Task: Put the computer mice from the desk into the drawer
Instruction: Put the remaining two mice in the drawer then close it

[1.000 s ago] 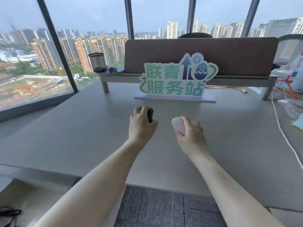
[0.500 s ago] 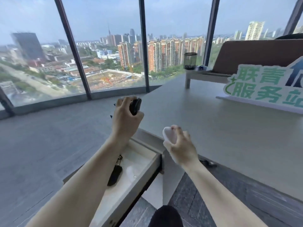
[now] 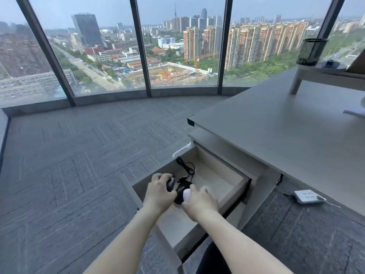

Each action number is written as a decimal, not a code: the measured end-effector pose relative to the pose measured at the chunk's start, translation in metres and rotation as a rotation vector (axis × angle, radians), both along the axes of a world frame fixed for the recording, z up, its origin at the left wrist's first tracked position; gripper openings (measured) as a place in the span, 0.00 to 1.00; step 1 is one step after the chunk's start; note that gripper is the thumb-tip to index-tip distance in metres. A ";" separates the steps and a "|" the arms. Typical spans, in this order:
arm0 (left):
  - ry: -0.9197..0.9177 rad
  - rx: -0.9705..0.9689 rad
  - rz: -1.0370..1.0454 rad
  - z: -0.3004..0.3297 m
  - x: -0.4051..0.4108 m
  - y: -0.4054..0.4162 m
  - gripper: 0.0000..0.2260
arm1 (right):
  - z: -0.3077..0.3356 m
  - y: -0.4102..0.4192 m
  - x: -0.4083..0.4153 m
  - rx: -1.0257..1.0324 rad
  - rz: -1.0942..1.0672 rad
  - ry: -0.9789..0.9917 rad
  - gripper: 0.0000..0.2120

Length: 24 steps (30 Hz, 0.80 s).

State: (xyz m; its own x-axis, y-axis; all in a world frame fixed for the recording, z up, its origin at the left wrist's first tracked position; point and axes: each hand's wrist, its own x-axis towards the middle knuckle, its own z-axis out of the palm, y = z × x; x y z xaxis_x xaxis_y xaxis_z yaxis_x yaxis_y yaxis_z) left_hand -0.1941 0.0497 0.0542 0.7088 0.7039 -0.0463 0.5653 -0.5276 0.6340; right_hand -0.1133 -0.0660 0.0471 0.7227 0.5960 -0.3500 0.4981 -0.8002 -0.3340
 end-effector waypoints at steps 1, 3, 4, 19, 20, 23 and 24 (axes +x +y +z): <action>0.075 -0.006 -0.008 -0.010 -0.001 0.002 0.24 | -0.008 0.005 0.000 -0.051 0.009 -0.027 0.29; 0.194 0.018 -0.024 -0.027 0.000 0.005 0.23 | -0.023 0.015 0.002 -0.140 0.024 -0.069 0.29; 0.230 0.038 -0.034 -0.033 0.002 0.006 0.22 | -0.030 0.020 0.003 -0.180 0.033 -0.084 0.28; 0.677 0.018 -0.112 -0.057 0.033 0.017 0.25 | -0.037 0.008 0.008 -0.040 0.135 -0.139 0.16; 0.607 0.022 -0.100 -0.051 0.032 0.018 0.21 | -0.031 0.001 0.008 0.059 0.129 -0.143 0.14; 0.340 0.081 -0.044 -0.032 0.032 0.029 0.15 | -0.029 -0.015 0.007 0.324 0.089 -0.112 0.13; 0.246 0.095 -0.014 -0.021 0.017 0.027 0.16 | -0.025 -0.026 -0.005 0.394 0.101 -0.102 0.12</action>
